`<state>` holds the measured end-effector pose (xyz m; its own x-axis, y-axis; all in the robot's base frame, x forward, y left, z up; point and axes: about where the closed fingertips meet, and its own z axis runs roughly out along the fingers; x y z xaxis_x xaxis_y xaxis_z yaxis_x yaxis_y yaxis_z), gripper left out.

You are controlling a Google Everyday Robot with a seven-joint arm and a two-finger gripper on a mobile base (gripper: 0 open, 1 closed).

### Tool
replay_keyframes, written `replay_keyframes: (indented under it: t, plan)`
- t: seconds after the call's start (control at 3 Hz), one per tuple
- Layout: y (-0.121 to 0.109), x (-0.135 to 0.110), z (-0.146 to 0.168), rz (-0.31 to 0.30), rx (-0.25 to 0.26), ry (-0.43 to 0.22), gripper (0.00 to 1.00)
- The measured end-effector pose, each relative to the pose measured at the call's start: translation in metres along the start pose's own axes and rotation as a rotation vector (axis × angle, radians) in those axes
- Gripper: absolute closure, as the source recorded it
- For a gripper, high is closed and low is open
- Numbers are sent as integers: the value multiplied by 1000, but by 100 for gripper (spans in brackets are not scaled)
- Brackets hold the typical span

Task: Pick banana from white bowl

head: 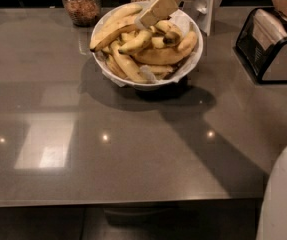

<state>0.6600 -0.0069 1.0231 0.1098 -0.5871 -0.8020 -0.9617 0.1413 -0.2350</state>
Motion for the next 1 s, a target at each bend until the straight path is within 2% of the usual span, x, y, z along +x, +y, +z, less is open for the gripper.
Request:
replay_keyframes:
  t: [1.0]
  plan:
    - [-28,26,19,123,22,-7,30]
